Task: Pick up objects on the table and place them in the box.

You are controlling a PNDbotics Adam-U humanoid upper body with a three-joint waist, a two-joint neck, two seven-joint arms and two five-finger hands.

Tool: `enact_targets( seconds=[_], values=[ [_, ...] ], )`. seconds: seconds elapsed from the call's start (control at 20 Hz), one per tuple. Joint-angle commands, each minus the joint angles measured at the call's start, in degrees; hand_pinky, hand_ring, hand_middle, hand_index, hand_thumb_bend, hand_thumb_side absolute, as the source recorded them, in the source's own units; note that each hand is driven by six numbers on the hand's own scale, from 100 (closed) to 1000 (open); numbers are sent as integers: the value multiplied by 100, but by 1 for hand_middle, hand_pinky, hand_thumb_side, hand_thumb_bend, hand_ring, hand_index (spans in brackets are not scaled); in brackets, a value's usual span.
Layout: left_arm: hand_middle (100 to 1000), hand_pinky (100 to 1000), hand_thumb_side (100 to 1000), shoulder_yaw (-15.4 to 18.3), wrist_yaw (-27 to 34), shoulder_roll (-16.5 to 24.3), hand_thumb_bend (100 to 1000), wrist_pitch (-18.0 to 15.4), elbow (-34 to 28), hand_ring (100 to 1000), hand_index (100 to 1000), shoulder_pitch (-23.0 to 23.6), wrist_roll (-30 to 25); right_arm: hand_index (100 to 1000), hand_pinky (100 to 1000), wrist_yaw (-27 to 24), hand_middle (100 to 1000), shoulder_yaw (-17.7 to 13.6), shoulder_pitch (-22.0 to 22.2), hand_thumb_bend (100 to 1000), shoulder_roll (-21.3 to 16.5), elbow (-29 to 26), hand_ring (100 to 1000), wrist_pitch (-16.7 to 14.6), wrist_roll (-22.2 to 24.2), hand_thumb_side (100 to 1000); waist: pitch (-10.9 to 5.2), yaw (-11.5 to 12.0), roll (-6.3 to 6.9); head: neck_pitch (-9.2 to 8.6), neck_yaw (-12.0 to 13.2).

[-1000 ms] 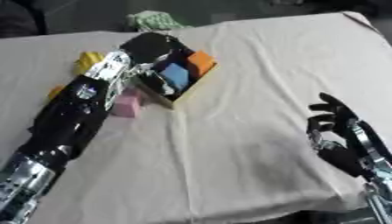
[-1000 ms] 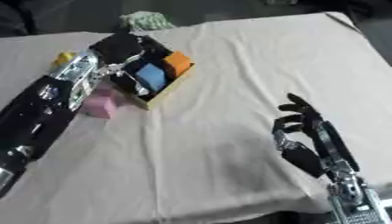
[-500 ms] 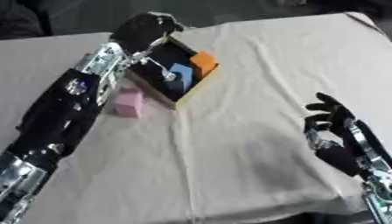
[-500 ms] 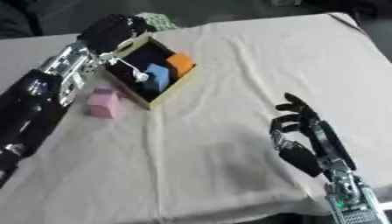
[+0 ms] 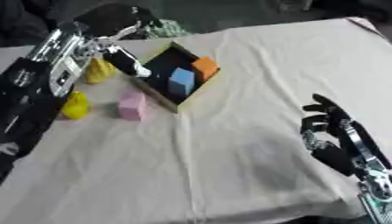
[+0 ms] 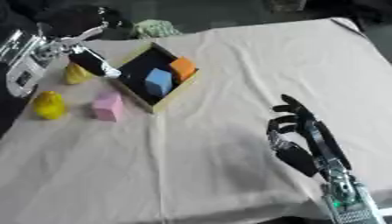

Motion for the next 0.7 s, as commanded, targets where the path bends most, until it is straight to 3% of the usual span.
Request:
enact_targets(
  seconds=[0.05, 0.25, 0.7],
  values=[
    [751, 788, 346, 27, 432, 318, 568, -92, 88, 733, 898, -25, -789, 985, 655, 49, 791, -60, -16, 100, -131, -55, 736, -8, -30, 387, -101, 11, -5, 27, -35],
    [752, 777, 274, 100, 835, 320, 590, -30, 402, 730, 898, 14, -1590, 985, 655, 60, 791, -65, -7, 100, -131, -53, 735, -7, -37, 386, -116, 24, -4, 27, -55],
    [776, 777, 237, 167, 1031, 68, 601, 10, 983, 750, 902, 14, -1935, 986, 655, 56, 791, -68, 4, 100, -116, -46, 735, -2, -39, 383, -127, 3, -46, 27, -42]
  ],
)
